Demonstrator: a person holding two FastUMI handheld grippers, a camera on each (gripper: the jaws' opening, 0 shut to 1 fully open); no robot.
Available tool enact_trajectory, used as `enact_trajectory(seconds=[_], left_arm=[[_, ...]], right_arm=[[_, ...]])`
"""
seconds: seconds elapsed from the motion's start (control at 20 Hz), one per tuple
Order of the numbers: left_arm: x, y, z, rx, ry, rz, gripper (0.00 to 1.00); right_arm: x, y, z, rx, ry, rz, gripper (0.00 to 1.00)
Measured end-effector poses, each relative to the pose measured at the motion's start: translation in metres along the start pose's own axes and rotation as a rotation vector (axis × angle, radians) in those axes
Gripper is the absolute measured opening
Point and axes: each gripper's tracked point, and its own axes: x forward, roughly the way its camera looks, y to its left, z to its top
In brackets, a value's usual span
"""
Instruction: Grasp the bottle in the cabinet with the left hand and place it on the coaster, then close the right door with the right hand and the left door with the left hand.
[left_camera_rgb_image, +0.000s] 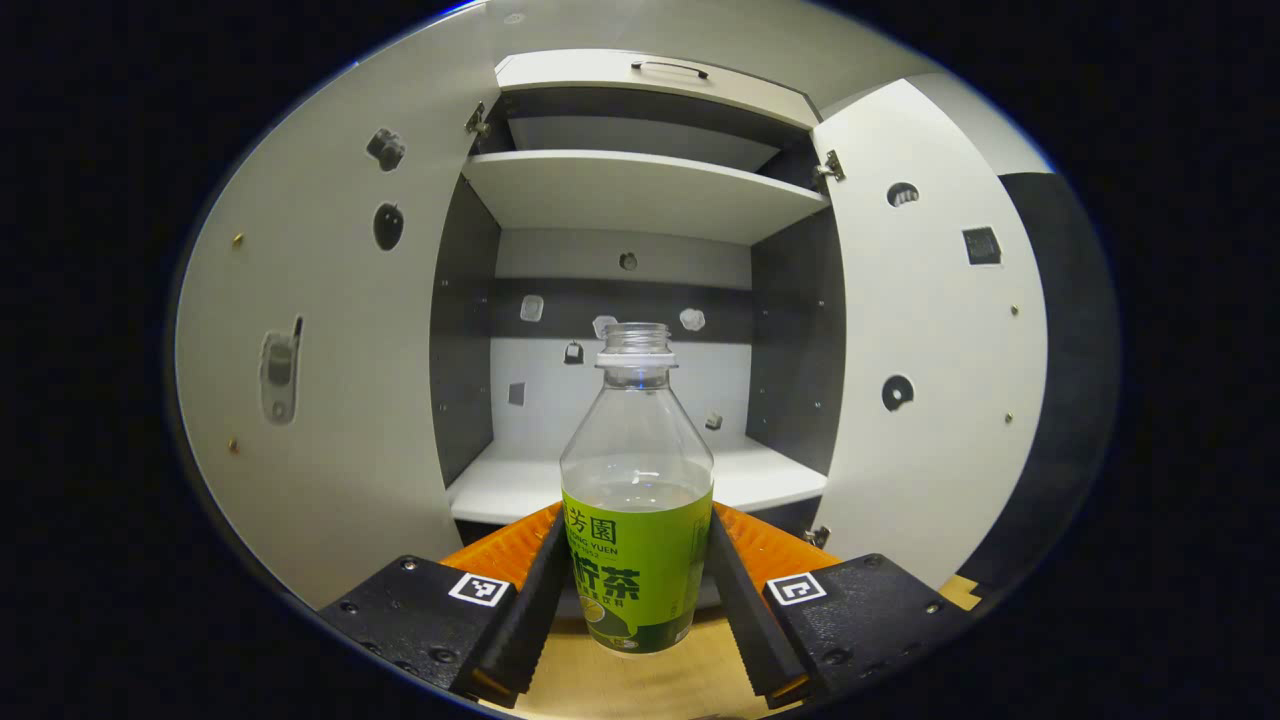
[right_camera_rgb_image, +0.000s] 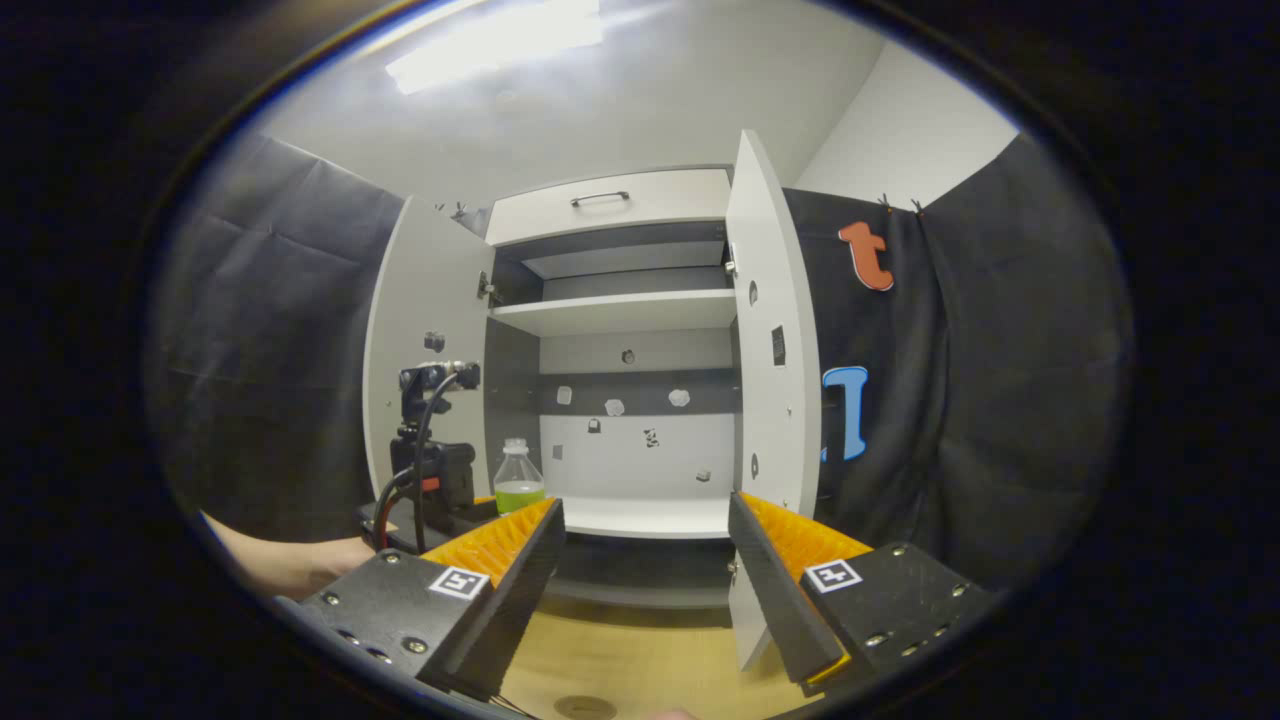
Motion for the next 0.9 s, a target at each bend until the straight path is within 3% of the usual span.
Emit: enact_trajectory(seconds=[0.05,0.15,0.35,0.75,0.9], left_arm=[[-0.01,-0.003,-0.011,-0.007,0.013,0.0,0.78],[-0.025,-0.009,-0.034,-0.017,0.032,-0.007,0.79],[-0.048,-0.03,-0.093,0.005,0.054,-0.056,0.78],[-0.082,-0.09,-0.209,-0.004,0.157,-0.277,0.78],[-0.091,-0.105,-0.241,-0.008,0.181,-0.34,0.78]], right_arm=[[-0.006,-0.001,-0.002,0.004,0.004,-0.001,0.99],[-0.016,-0.003,-0.005,0.01,0.009,-0.003,0.95],[-0.025,-0.011,-0.002,0.007,-0.004,-0.019,0.99],[0.01,-0.024,0.007,-0.01,-0.038,-0.043,0.99],[0.018,-0.014,-0.001,-0.006,-0.04,0.003,0.99]])
